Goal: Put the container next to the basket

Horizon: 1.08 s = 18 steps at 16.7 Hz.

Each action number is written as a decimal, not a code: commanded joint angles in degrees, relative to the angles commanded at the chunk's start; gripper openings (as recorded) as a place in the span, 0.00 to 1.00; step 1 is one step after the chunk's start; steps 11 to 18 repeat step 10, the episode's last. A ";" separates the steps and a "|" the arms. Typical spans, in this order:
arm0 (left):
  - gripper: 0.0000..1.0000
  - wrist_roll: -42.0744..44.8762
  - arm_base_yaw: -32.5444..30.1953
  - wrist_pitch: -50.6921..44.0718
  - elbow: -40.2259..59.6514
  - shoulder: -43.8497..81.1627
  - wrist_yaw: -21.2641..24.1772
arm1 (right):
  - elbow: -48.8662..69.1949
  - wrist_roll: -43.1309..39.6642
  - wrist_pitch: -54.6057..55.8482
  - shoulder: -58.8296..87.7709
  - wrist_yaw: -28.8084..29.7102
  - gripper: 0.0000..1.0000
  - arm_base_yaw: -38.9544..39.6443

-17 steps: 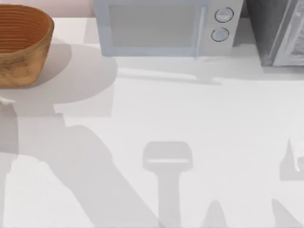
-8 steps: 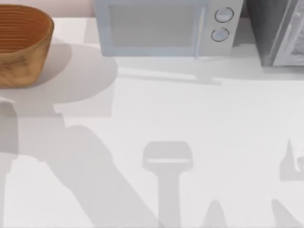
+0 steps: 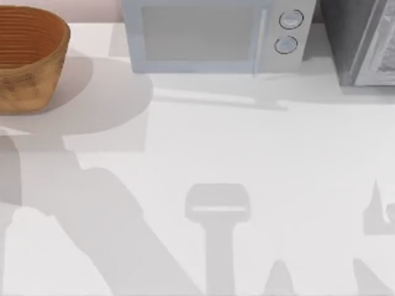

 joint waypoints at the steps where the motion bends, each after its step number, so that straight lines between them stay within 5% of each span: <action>1: 1.00 0.13 0.40 -0.76 0.55 -0.29 0.06 | 0.00 0.00 0.00 0.00 0.00 1.00 0.00; 18: 1.00 -2.08 -2.27 -7.38 5.99 -0.20 -0.37 | 0.00 0.00 0.00 0.00 0.00 1.00 0.00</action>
